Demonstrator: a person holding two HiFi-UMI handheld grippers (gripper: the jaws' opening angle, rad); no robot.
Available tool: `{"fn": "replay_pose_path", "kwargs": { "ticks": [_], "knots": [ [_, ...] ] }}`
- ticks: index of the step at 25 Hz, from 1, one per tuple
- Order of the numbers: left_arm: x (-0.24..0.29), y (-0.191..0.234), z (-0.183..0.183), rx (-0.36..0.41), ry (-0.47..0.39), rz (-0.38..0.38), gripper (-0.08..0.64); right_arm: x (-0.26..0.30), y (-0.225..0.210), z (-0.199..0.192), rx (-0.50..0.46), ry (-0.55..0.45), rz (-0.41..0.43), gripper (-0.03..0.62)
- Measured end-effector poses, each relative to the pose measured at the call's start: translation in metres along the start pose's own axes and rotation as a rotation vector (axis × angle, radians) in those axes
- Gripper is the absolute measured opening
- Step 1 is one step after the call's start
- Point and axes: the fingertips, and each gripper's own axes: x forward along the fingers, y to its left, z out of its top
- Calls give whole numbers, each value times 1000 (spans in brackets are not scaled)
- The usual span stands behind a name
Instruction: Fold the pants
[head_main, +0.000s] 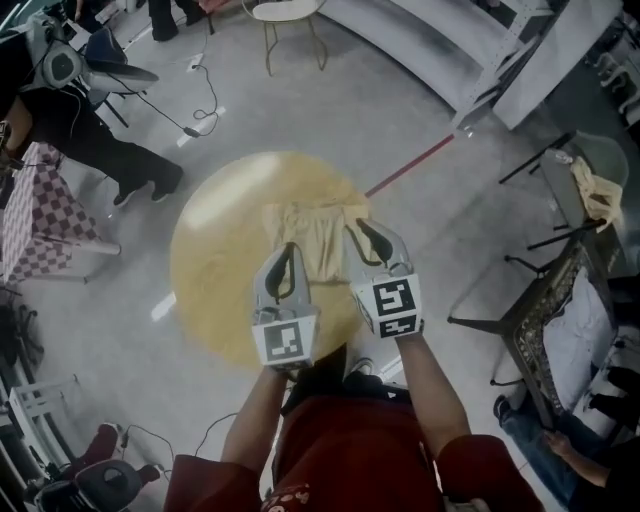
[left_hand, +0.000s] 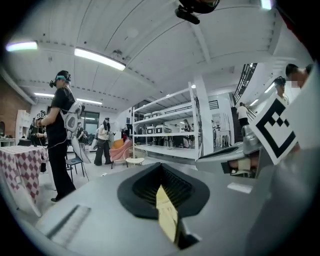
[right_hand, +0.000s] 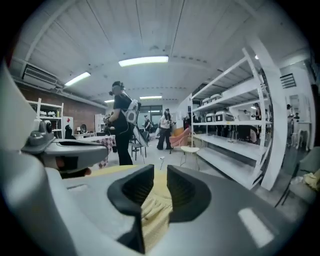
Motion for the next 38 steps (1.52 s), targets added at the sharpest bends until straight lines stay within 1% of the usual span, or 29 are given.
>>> {"fn": "replay_pose_path", "kwargs": {
  "ticks": [4, 7, 9, 12, 16, 19, 25, 29, 33, 38],
  "knots": [
    [-50, -6, 20, -7, -62, 33, 6, -53, 31, 26, -15, -122, -3, 81],
    [-93, -8, 33, -11, -100, 64, 6, -96, 53, 33, -24, -191, -13, 81],
    [-122, -7, 38, -2, -128, 73, 6, -121, 69, 36, -19, -224, -19, 81],
    [-158, -11, 44, 22, -144, 79, 6, -154, 88, 41, -25, -264, -29, 81],
    [-192, -16, 61, 25, -176, 77, 6, -196, 106, 56, -33, -318, -54, 81],
    [-209, -18, 73, 24, -204, 54, 6, -218, 114, 65, -31, -347, -86, 80],
    [-229, -22, 82, 30, -259, 0, 6, -243, 129, 71, -32, -371, -131, 53],
    [-241, -20, 85, 28, -287, -25, 6, -252, 142, 74, -49, -381, -162, 3],
    [-252, -7, 85, 23, -301, -28, 6, -244, 161, 78, -57, -385, -166, 2],
    [-258, 4, 83, 24, -301, -30, 6, -237, 171, 75, -54, -370, -174, 2]
  ]
}}
